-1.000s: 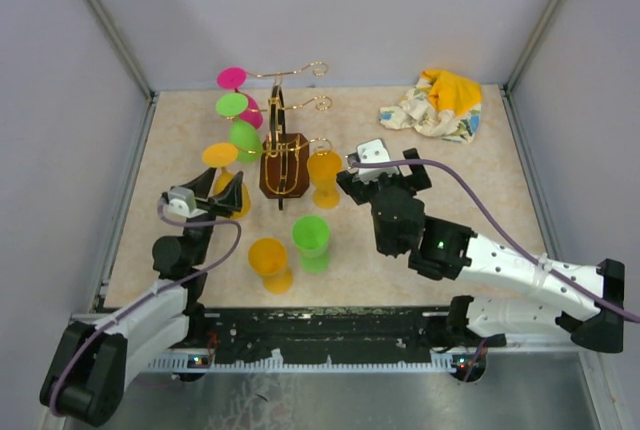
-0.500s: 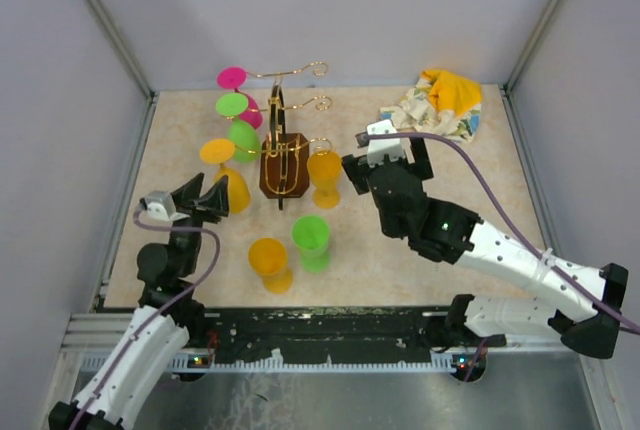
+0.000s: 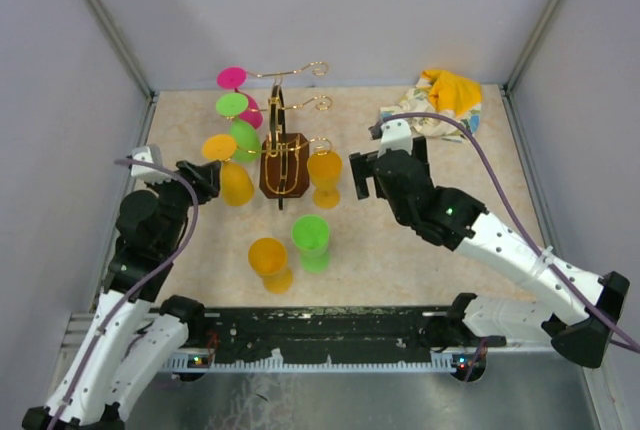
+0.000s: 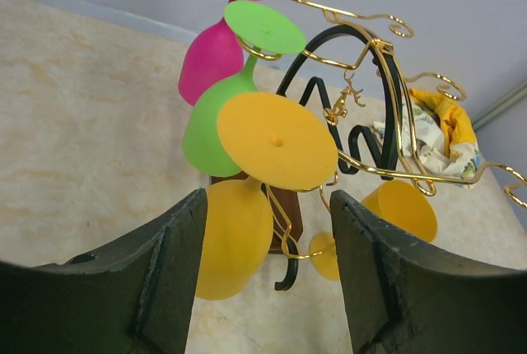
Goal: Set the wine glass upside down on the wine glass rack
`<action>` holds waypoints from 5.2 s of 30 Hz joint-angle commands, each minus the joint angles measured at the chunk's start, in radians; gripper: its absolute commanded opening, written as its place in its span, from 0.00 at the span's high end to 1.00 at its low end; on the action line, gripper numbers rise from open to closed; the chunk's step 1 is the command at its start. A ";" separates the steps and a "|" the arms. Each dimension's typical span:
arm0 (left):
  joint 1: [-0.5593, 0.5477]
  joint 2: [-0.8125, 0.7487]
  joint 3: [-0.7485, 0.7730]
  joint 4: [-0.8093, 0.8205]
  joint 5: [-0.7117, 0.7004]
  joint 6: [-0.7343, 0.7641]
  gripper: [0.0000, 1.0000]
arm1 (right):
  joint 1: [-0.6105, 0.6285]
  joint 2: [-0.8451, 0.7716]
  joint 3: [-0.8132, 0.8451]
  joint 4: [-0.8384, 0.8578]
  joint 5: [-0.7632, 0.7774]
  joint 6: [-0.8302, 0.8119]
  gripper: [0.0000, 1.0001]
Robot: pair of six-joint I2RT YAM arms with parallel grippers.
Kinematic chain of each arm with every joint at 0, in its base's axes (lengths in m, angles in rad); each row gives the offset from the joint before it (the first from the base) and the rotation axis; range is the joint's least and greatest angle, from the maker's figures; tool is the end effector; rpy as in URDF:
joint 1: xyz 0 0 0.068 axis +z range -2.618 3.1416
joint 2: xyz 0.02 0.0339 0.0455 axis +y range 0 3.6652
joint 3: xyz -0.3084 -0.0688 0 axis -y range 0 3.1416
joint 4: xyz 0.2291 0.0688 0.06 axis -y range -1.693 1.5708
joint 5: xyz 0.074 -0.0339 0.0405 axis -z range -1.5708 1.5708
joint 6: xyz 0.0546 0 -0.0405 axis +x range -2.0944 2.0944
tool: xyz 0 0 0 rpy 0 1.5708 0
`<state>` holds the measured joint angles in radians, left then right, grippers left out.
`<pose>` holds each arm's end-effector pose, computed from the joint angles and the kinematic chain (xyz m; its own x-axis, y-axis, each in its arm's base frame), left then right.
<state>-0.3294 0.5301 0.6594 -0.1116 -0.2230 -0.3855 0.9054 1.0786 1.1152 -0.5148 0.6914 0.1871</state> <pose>0.0991 -0.0211 0.3607 -0.0244 -0.3792 -0.9250 0.1047 0.9192 -0.3796 0.1534 0.1390 0.4002 -0.3269 -0.1844 -0.9269 -0.1992 0.9722 -0.1232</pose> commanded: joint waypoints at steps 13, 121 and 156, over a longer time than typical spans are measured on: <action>0.003 0.090 0.221 -0.197 0.239 0.102 0.35 | -0.011 -0.005 0.019 -0.069 -0.049 0.064 0.01; -0.582 0.572 0.622 -0.044 0.600 0.476 1.00 | -0.727 -0.145 -0.145 -0.068 -0.587 0.006 0.01; -0.585 0.760 0.073 1.635 0.067 0.688 1.00 | -0.807 -0.389 -0.425 1.201 -1.377 0.852 0.11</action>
<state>-0.9081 1.2720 0.7692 1.3312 -0.1623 0.3645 0.1017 0.6571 0.7452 0.2577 -0.6369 0.7746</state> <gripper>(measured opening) 0.007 0.894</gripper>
